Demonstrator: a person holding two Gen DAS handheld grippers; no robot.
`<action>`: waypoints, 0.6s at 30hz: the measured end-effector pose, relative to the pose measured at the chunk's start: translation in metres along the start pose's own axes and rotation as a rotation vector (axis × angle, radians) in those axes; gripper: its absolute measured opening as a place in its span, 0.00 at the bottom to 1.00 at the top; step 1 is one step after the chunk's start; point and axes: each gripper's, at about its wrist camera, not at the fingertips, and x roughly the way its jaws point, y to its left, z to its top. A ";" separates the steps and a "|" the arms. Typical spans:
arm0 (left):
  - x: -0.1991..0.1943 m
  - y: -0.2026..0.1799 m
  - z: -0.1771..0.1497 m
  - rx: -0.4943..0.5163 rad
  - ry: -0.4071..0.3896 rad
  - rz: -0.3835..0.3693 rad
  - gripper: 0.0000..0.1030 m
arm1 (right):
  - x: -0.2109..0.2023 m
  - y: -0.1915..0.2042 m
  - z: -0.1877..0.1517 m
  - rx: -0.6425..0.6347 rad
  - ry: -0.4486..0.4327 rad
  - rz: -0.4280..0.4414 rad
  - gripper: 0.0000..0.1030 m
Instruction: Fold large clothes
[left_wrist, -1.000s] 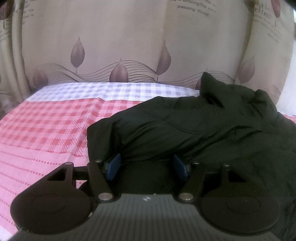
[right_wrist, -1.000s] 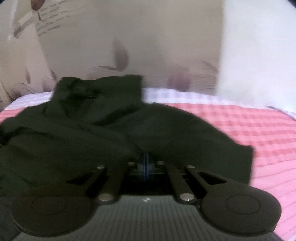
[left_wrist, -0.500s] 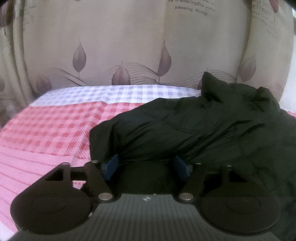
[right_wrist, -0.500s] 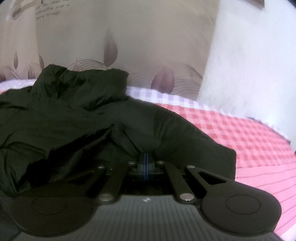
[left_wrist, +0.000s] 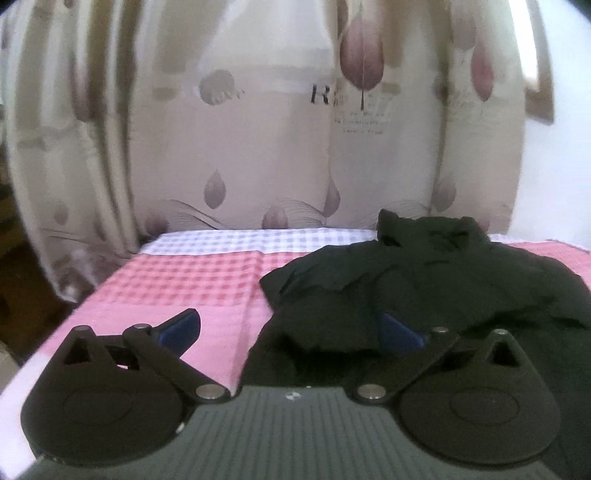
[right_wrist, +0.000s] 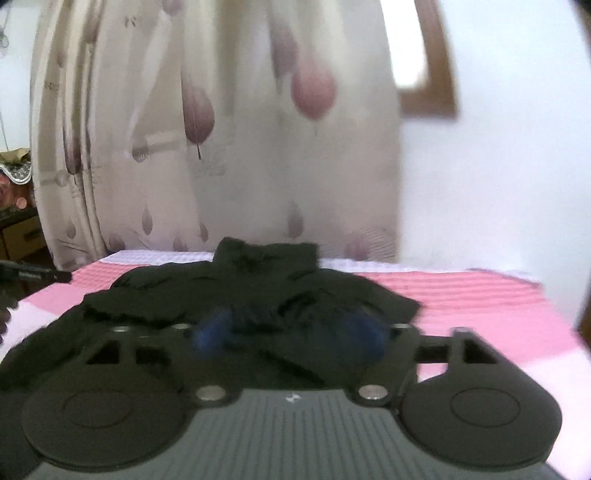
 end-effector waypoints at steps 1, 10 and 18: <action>-0.015 0.002 -0.004 -0.001 -0.006 0.002 1.00 | -0.020 0.000 -0.005 -0.008 -0.007 -0.024 0.76; -0.117 0.010 -0.057 -0.012 0.013 -0.010 1.00 | -0.133 -0.017 -0.066 0.060 0.000 -0.199 0.79; -0.159 0.029 -0.111 -0.020 0.028 -0.015 1.00 | -0.149 -0.040 -0.140 0.416 0.100 -0.179 0.80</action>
